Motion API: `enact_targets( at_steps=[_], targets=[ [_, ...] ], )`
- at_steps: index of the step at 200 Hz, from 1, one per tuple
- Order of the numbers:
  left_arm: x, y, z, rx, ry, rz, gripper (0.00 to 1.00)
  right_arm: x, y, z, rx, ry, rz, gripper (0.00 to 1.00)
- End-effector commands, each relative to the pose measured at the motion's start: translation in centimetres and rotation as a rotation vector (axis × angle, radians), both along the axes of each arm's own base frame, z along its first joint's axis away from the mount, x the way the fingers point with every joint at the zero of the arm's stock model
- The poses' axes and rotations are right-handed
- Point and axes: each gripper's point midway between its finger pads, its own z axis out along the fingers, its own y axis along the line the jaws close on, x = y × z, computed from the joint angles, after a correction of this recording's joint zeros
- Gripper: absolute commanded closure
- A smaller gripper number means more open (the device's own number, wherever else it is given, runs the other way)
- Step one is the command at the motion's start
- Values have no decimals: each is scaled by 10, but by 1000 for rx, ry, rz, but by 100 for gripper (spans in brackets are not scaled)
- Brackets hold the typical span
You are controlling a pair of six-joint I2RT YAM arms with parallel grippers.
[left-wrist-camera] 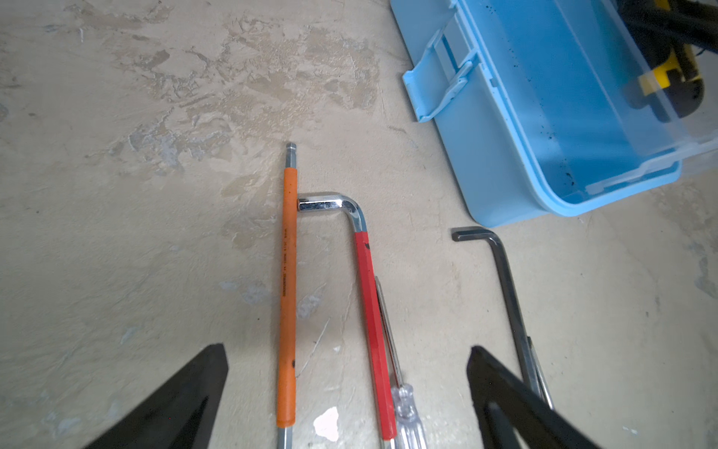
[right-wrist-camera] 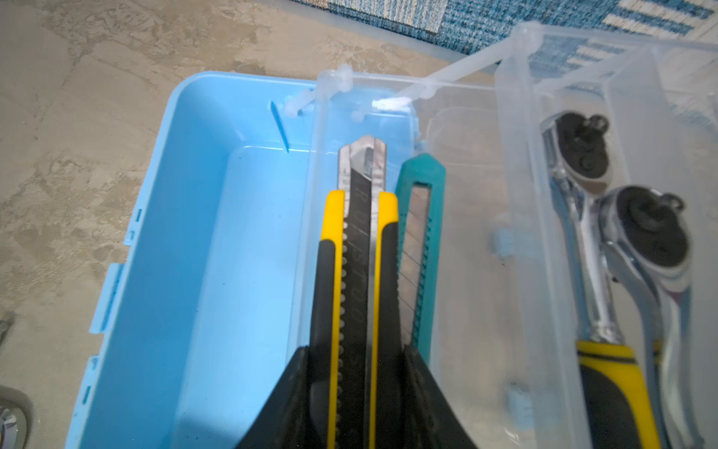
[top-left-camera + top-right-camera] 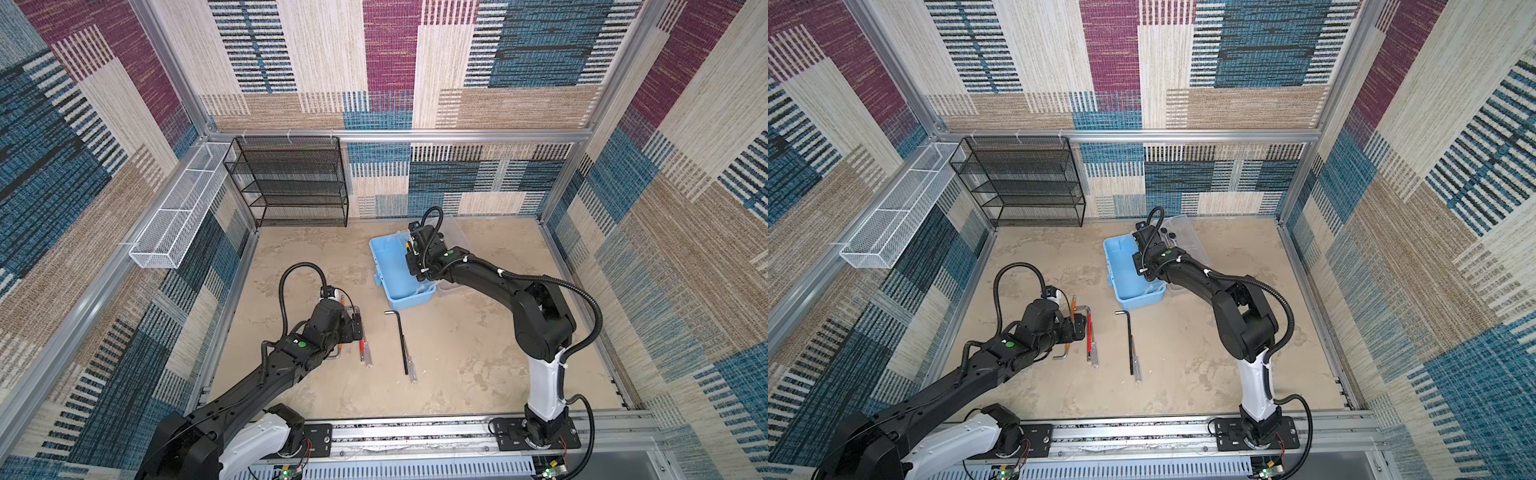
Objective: Pack the tool kit
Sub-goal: 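Lift the yellow knife and carry it over the clear tray, then lower the yellow knife beside the teal knife and release it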
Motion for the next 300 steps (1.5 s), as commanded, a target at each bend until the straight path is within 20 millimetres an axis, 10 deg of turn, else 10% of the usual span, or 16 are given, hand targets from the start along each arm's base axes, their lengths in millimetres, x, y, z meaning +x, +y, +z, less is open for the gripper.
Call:
enact_targets(
  at_steps=[1, 157, 300],
  targets=[
    [4, -2, 8, -9, -25, -2, 1, -1, -3, -7, -24, 19, 14, 75],
    [10, -36, 51, -196, -92, -110, 1, -3, -3, -20, -47, 60, 22, 67],
    [13, -38, 36, -188, -63, -104, 1, -3, -11, -22, -78, 60, 4, 66]
  ],
)
